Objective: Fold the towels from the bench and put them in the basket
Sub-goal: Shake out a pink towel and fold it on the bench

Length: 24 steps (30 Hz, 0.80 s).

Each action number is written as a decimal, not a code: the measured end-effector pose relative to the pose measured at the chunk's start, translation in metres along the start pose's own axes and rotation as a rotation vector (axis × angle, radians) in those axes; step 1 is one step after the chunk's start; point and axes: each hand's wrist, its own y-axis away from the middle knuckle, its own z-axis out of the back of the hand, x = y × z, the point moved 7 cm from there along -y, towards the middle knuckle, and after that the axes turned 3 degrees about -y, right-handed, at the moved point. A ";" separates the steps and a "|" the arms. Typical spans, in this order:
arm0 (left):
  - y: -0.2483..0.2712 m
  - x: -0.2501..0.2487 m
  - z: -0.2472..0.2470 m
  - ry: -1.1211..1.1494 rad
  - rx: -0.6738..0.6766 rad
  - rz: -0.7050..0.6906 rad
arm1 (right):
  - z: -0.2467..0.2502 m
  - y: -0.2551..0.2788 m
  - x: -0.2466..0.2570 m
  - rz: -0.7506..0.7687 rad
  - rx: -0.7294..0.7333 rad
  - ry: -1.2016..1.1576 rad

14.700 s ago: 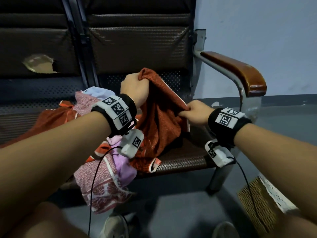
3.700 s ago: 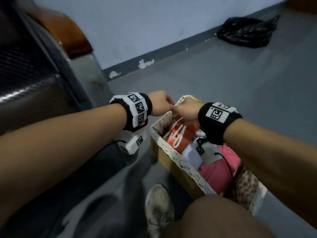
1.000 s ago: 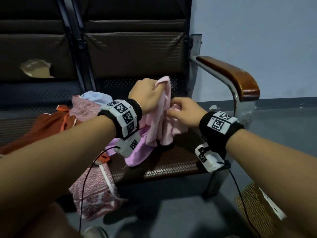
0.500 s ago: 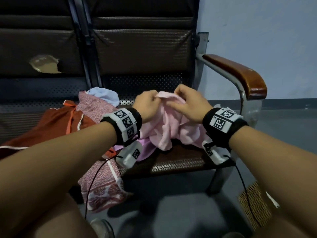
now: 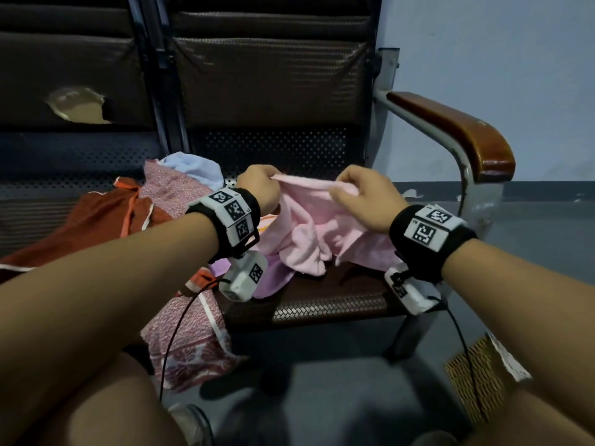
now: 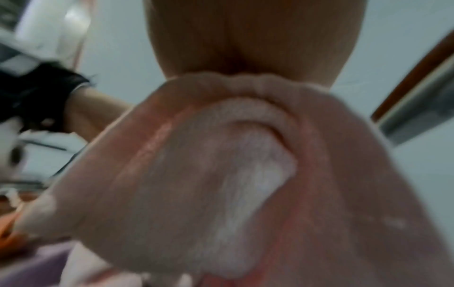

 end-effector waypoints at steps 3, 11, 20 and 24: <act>-0.005 0.007 0.011 0.095 -0.132 0.065 | -0.018 0.008 -0.010 -0.015 0.210 0.265; -0.015 0.004 0.011 0.152 -0.090 0.192 | -0.028 0.015 -0.006 -0.025 0.233 0.143; 0.001 -0.047 0.024 0.861 -0.038 0.048 | -0.021 0.019 0.030 0.127 0.164 0.037; 0.009 -0.064 0.032 0.865 -0.039 -0.074 | -0.016 0.014 0.018 -0.012 0.076 0.053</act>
